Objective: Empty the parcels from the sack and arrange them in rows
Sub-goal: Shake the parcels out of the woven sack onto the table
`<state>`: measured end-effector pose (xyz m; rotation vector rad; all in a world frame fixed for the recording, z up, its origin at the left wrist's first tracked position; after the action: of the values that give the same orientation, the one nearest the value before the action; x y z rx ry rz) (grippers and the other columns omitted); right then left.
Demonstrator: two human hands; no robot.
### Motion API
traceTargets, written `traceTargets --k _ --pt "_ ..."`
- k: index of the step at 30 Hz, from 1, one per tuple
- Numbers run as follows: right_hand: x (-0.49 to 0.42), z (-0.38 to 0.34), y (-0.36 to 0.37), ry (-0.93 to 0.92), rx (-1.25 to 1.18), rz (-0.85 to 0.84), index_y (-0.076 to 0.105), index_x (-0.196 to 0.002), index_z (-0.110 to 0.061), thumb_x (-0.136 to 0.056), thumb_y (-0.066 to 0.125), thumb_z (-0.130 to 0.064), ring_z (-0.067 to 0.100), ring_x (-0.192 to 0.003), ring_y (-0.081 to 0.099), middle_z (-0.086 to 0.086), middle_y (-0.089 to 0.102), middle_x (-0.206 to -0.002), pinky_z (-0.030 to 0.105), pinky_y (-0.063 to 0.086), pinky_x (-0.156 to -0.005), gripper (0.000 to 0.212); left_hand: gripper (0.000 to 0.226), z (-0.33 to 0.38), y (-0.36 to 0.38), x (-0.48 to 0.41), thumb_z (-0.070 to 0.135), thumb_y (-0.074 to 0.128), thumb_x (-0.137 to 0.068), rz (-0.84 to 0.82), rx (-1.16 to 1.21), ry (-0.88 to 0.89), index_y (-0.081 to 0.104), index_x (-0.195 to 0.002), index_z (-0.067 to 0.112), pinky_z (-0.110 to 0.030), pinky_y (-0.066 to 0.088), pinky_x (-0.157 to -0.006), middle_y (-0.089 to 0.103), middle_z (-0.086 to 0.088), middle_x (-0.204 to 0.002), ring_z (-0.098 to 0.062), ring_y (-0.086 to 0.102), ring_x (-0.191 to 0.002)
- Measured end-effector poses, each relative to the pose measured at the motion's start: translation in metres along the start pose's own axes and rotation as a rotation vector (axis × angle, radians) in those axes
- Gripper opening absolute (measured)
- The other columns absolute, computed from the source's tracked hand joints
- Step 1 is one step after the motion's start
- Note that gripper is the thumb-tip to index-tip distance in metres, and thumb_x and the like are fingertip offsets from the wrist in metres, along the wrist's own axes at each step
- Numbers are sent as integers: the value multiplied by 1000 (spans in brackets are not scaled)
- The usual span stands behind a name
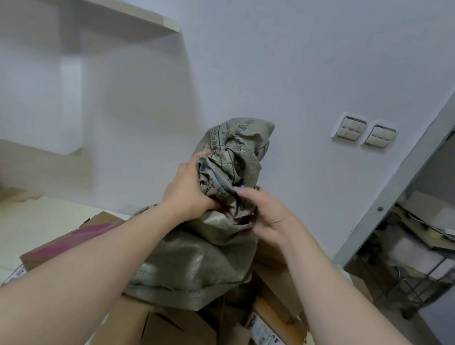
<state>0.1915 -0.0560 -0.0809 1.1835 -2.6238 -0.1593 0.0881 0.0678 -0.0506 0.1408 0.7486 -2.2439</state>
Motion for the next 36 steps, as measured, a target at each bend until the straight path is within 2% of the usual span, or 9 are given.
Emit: traceTargets --k 4,6,9,13,16,19,21,29,36 --pt "2 -16 11 18 23 -43 32 -145 -29 -57 88 -53 38 -116 61 11 57 -137 68 52 -70 107 81 17 1 1 21 77 -74 50 -339 86 34 -140 42 -34 44 -75 47 -2 -136 -32 60 -108" --pt "3 -17 16 -2 132 32 31 -146 -24 -51 88 -61 32 -113 63 10 62 -131 57 58 -64 117 76 33 7 6 10 68 -80 88 -485 169 35 -142 39 -35 42 -72 45 -2 -142 -32 55 -113" --pt "4 -19 16 -98 54 99 52 -136 -8 -68 88 -37 26 -106 69 11 72 -116 47 58 -88 82 82 44 12 10 6 62 -81 142 -445 192 24 -144 43 -40 49 -78 56 0 -131 -29 56 -111" --pt "8 -19 -8 -164 -10 282 59 -125 -7 -78 81 -9 28 -96 71 13 73 -110 46 59 -84 52 118 44 23 10 15 77 -69 17 -274 231 -5 -151 43 -45 54 -85 51 1 -141 -25 58 -117" --pt "8 -25 -20 -194 -17 410 58 -125 -10 -75 81 -6 31 -100 69 9 71 -110 52 56 -88 55 134 49 33 3 46 88 -58 -160 -171 256 -6 -154 37 -54 30 -115 21 1 -161 -23 24 -147" --pt "11 -46 -22 -248 -53 454 53 -129 -10 -77 81 -9 28 -105 64 5 67 -119 49 56 -90 58 133 56 17 -8 77 73 -57 -94 -284 153 -11 -153 40 -62 -1 -118 1 -6 -165 -31 0 -152" --pt "14 -63 -24 -287 -9 488 50 -130 -7 -78 81 -14 22 -108 59 -1 61 -119 47 51 -98 60 128 55 -1 -13 85 62 -59 -35 -250 36 -11 -153 40 -61 -5 -116 -5 -8 -165 -33 -5 -151" --pt "15 -98 -18 -349 -120 374 61 -123 -5 -81 79 -14 33 -99 70 14 72 -112 57 55 -87 46 158 21 -35 -17 95 64 -24 0 335 -358 -14 -152 41 -60 25 -115 8 -10 -164 -39 19 -147" --pt "15 -56 2 -224 -219 235 64 -120 -12 -91 67 -26 34 -104 68 13 72 -114 58 53 -90 32 145 17 -19 1 76 71 -50 -62 637 -410 -21 -153 30 -47 33 -114 17 -5 -163 -31 29 -144"
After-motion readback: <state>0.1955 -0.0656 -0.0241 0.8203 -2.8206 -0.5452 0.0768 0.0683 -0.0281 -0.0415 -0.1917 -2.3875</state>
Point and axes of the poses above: each hand's wrist, its own x-axis away from the middle knuckle, its own y-axis out of the palm, z = x × y, the point moved 8 cm from there along -x, towards the middle knuckle
